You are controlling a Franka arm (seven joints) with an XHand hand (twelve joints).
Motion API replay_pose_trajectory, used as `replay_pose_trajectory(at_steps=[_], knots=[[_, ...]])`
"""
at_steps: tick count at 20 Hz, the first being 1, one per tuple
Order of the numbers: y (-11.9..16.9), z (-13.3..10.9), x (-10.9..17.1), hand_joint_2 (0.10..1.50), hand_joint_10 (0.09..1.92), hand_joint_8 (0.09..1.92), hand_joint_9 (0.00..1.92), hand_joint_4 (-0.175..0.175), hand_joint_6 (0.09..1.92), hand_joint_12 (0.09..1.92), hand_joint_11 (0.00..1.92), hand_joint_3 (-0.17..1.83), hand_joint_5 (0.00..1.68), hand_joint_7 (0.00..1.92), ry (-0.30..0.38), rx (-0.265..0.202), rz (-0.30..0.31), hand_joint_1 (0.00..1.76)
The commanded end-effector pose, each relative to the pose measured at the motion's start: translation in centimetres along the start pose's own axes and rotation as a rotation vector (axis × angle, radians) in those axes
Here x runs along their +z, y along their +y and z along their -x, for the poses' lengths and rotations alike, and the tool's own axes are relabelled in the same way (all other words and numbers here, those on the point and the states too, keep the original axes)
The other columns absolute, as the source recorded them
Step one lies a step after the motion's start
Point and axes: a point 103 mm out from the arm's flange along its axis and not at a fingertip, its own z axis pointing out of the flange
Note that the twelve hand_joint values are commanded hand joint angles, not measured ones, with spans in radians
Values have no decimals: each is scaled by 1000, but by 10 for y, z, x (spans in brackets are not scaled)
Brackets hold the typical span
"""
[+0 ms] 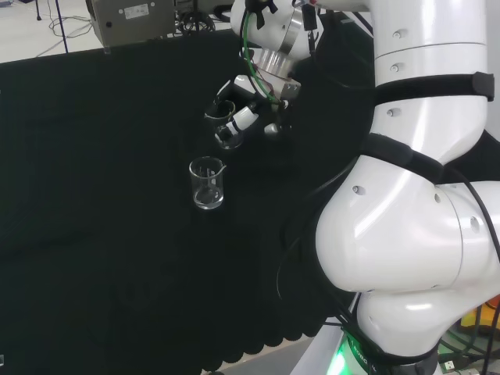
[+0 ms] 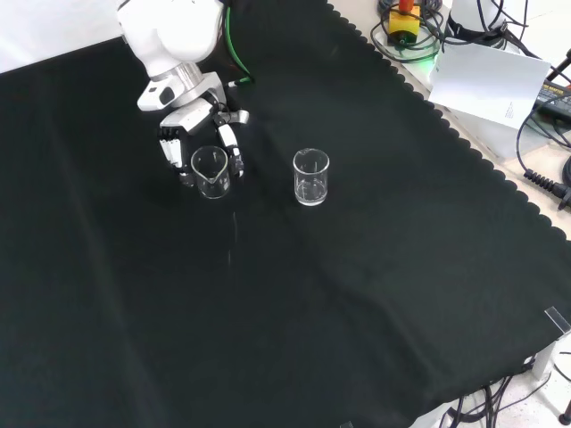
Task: Place the beaker back on the table.
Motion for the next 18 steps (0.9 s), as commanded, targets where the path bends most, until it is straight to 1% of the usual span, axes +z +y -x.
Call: replay_pose_trajectory(at_steps=[1, 7, 8, 9, 10, 11, 12, 13, 15, 16, 18], knots=[[-2, 2, 5, 601, 379, 689, 1456, -38, 748, 703, 1319, 773, 1207, 1352, -1, 12, 10, 1296], [-5, 5, 4, 682, 358, 669, 1420, -10, 726, 721, 1323, 635, 1192, 1320, 1, 17, -11, 1284], [-5, 5, 3, 746, 346, 659, 1381, -45, 769, 746, 1280, 548, 1162, 1284, 10, 18, -17, 1239], [-6, 6, 3, 830, 336, 659, 1332, -60, 823, 806, 1197, 429, 1121, 1223, 15, 22, -27, 1194], [-6, 7, 3, 911, 331, 673, 1266, -36, 878, 898, 1077, 309, 1077, 1135, 18, 25, -42, 1150], [-7, 7, 3, 914, 344, 691, 1163, -39, 869, 1009, 916, 257, 960, 1015, 24, 28, -56, 1099], [-7, 8, 2, 869, 385, 708, 1044, -45, 858, 1121, 750, 293, 838, 882, 29, 36, -74, 1054], [-8, 8, 2, 800, 440, 721, 919, -49, 844, 1210, 605, 387, 723, 760, 29, 41, -89, 1020], [-10, 8, 1, 674, 560, 741, 693, -56, 759, 1325, 360, 561, 517, 556, 24, 52, -116, 972], [-11, 7, 1, 639, 607, 750, 624, -59, 714, 1360, 285, 609, 458, 495, 22, 54, -121, 958], [-14, 5, -1, 604, 651, 753, 547, -63, 640, 1403, 192, 643, 386, 424, 7, 57, -133, 939]])
